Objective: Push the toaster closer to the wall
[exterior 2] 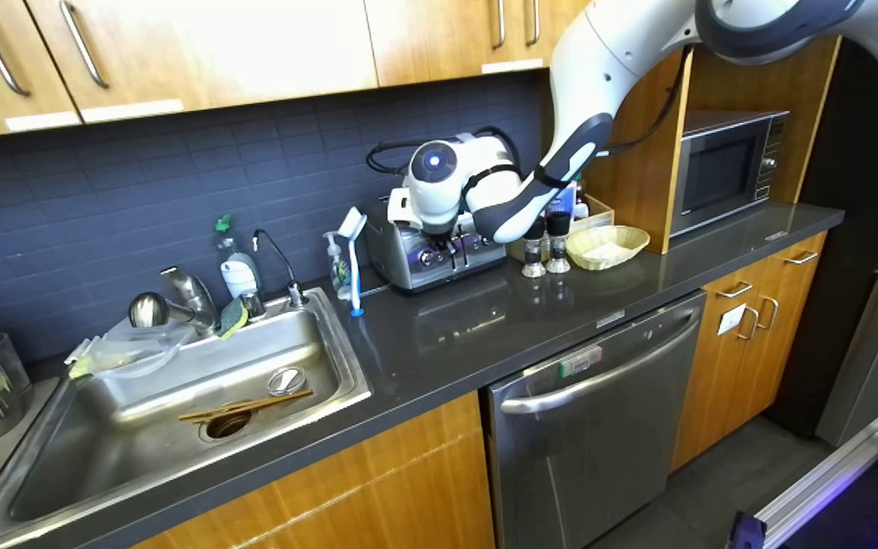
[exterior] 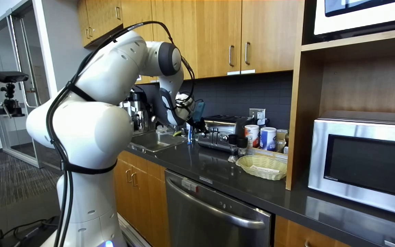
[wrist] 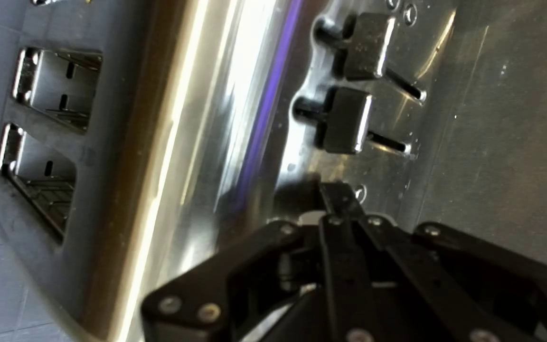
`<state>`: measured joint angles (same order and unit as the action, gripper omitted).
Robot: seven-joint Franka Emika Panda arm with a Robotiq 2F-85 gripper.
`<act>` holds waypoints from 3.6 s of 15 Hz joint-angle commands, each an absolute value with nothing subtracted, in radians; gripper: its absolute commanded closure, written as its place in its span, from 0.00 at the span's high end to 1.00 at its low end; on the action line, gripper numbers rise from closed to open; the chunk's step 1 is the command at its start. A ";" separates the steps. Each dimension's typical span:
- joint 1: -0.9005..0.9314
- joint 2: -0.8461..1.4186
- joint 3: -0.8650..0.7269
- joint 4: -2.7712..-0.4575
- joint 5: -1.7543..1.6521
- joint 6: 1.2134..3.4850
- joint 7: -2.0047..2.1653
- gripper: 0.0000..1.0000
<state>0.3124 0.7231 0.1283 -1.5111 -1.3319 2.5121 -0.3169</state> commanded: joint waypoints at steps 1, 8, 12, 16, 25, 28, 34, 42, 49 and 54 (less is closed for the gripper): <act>0.310 0.722 0.116 -1.506 -1.352 2.508 -0.309 0.00; 0.310 0.703 0.117 -1.530 -1.340 2.486 -0.305 0.00; 0.304 0.701 0.117 -1.536 -1.348 2.498 -0.299 0.00; 0.306 0.706 0.119 -1.532 -1.350 2.501 -0.299 0.00; 0.305 0.726 0.115 -1.504 -1.361 2.519 -0.290 0.00; 0.306 0.732 0.115 -1.496 -1.363 2.523 -0.289 0.00; 0.310 0.762 0.115 -1.458 -1.362 2.522 -0.293 0.00; 0.320 0.783 0.115 -1.426 -1.360 2.505 -0.303 0.00; 0.311 0.703 0.120 -1.540 -1.342 2.480 -0.308 0.00; 0.296 0.635 0.129 -1.640 -1.336 2.477 -0.306 0.00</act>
